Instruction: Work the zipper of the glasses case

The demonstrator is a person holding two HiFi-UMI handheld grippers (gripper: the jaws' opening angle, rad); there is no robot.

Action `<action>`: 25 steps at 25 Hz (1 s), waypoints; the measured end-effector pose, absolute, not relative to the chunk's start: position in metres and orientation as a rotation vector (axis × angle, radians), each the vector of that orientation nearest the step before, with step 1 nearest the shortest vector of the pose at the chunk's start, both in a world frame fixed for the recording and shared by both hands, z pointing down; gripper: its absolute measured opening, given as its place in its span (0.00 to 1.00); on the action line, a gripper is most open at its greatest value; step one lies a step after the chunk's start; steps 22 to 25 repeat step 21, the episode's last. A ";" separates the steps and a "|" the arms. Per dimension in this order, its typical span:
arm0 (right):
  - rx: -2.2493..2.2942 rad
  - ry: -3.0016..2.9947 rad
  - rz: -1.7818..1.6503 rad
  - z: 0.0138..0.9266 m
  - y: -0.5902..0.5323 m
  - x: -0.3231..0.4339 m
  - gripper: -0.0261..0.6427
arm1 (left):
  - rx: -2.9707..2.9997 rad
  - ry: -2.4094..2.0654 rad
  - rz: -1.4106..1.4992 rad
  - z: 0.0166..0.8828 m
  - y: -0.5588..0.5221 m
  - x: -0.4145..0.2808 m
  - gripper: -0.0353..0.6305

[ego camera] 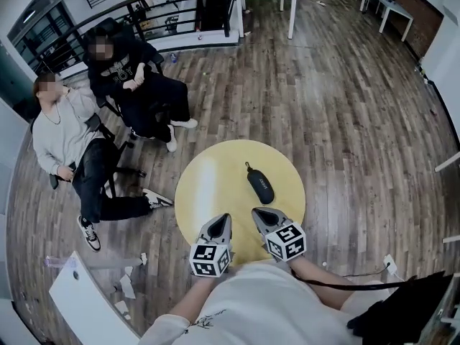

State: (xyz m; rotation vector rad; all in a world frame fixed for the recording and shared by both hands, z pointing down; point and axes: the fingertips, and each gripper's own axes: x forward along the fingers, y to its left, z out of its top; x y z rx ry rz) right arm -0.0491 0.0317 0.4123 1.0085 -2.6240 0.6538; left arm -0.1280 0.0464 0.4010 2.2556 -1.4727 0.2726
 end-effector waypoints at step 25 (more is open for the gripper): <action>1.100 -2.570 0.727 0.427 0.039 -0.026 0.04 | 2.294 -1.377 0.355 0.414 0.046 -0.107 0.06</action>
